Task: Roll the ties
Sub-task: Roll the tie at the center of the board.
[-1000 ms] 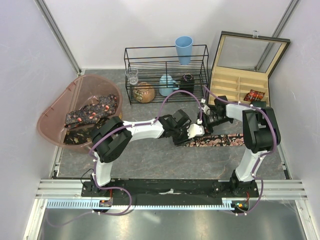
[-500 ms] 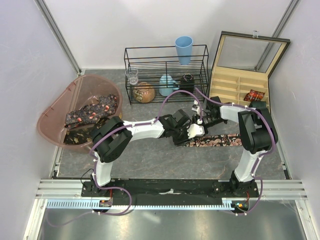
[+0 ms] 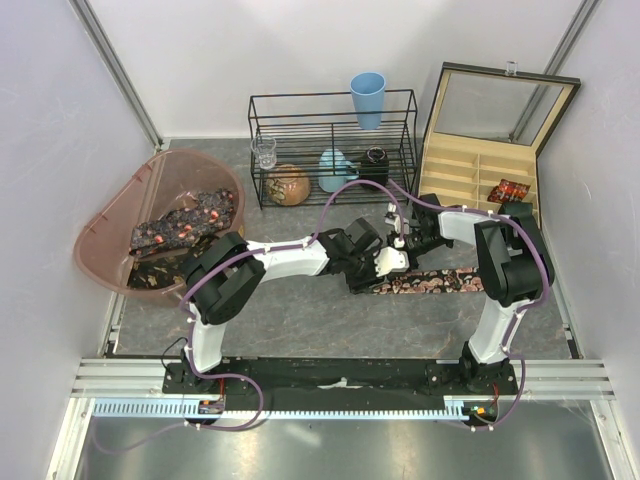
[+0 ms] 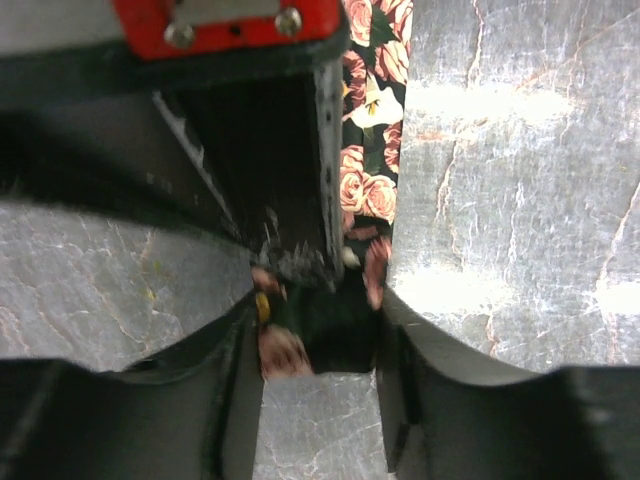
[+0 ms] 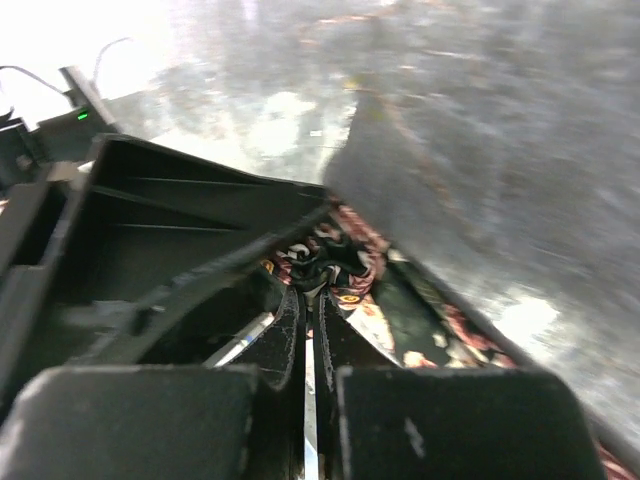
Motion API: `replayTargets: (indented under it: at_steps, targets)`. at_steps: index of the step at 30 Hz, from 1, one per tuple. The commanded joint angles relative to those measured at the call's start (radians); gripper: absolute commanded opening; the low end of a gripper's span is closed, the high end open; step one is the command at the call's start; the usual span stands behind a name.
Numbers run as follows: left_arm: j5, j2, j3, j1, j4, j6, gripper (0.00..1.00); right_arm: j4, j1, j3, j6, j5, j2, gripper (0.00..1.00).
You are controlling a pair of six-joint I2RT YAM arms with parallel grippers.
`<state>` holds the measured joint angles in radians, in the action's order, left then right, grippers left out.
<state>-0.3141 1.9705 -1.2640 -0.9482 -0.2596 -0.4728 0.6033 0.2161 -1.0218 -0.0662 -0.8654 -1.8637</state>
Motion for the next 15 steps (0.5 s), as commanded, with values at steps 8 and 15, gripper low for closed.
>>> replayTargets:
  at_steps: [8,15]
  targets:
    - [-0.094,-0.005,0.032,0.011,0.075,0.048,0.6,-0.01,-0.004,0.028,-0.004,0.382,0.009,0.0]
    - [-0.138,-0.021,0.067,0.048,0.19,0.141,0.64,0.029,0.002,0.017,-0.004,0.496,0.017,0.0]
